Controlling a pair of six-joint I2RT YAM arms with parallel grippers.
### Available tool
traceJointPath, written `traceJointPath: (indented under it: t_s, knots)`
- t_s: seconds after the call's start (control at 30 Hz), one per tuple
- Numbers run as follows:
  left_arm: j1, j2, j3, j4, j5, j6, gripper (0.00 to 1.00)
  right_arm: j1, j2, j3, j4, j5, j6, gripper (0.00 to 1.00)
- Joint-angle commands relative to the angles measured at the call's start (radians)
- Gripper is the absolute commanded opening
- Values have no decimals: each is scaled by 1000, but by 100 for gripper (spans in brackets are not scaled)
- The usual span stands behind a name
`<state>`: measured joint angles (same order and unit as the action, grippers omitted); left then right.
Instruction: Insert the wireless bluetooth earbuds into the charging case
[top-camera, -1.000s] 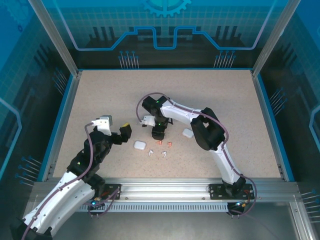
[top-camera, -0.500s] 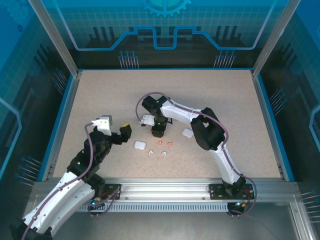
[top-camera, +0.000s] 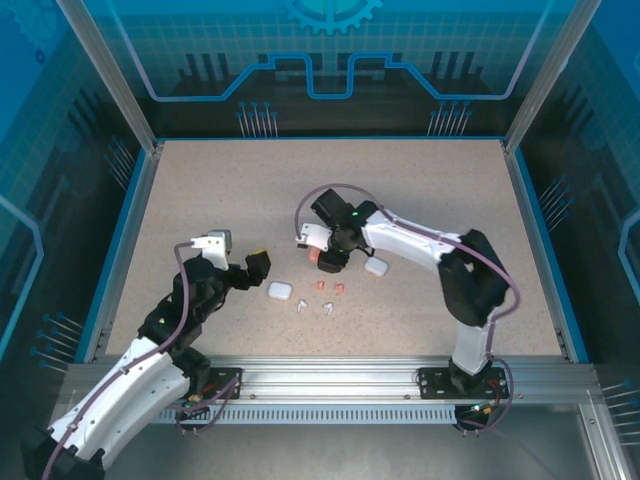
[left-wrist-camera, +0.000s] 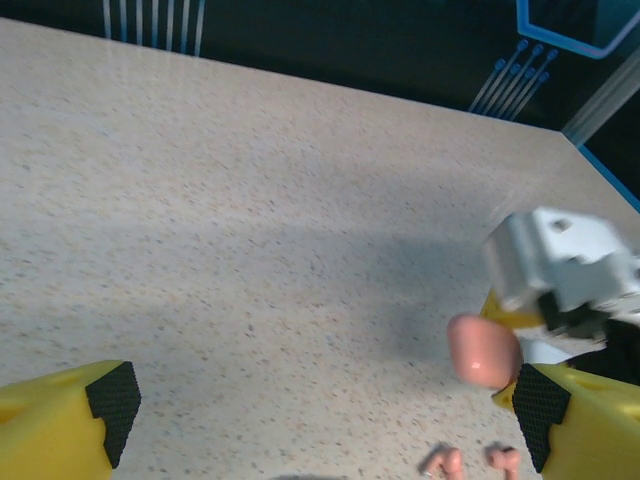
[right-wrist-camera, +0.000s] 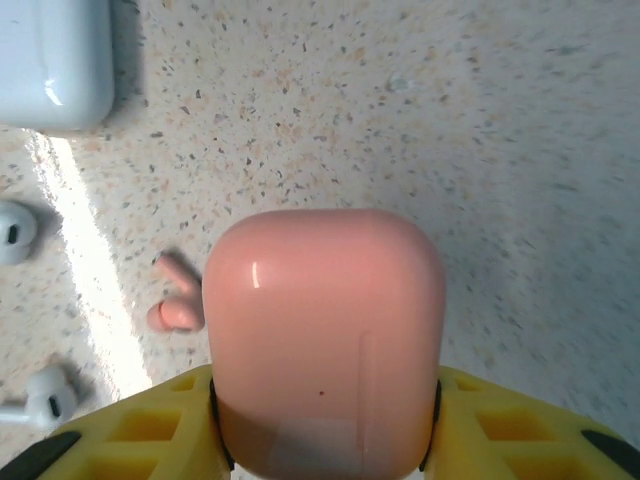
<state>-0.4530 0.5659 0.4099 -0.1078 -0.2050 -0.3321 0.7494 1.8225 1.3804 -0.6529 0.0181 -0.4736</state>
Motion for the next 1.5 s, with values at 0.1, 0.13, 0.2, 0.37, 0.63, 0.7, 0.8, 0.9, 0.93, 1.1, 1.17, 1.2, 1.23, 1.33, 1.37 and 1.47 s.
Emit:
traceJointPath:
  t_s: [0.1, 0.13, 0.2, 0.37, 0.63, 0.7, 0.8, 0.9, 0.93, 1.1, 1.17, 1.2, 1.23, 1.33, 1.37, 1.47]
  knots:
    - [14, 97, 74, 124, 269, -84, 99, -6, -249, -196, 173, -31, 47, 44]
    - [15, 123, 86, 140, 322, -94, 99, -6, -285, -224, 190, -34, 51, 44]
    - [16, 178, 117, 154, 417, -110, 98, -5, -349, -269, 218, -41, 56, 44]
    - [14, 316, 197, 181, 635, -146, 92, -2, -443, -334, 263, -54, 59, 45]
    - [-6, 456, 222, 260, 771, -196, 84, 8, -484, -335, 266, -91, 55, 45]
    - [-18, 475, 228, 267, 769, -193, 83, 9, -488, -331, 264, -95, 52, 45]
    - [-33, 497, 234, 282, 767, -192, 82, 14, -490, -324, 263, -109, 53, 45]
    - [-41, 519, 237, 296, 767, -194, 80, 22, -494, -317, 263, -122, 56, 45]
    - [-43, 524, 240, 299, 766, -194, 79, 26, -494, -318, 265, -123, 56, 45]
    - [-51, 553, 248, 319, 762, -221, 72, 34, -497, -313, 270, -133, 65, 45]
    - [-55, 564, 254, 326, 763, -227, 69, 39, -499, -313, 276, -132, 70, 45]
    - [-57, 568, 257, 324, 764, -226, 67, 39, -499, -314, 278, -132, 72, 45]
    - [-59, 574, 261, 321, 764, -227, 66, 40, -500, -314, 281, -131, 76, 45]
    - [-63, 585, 266, 316, 766, -226, 62, 41, -498, -314, 289, -130, 84, 45]
    - [-64, 588, 267, 316, 767, -226, 62, 41, -497, -314, 291, -127, 85, 45]
    - [-67, 593, 268, 315, 772, -227, 60, 42, -493, -312, 293, -119, 88, 45]
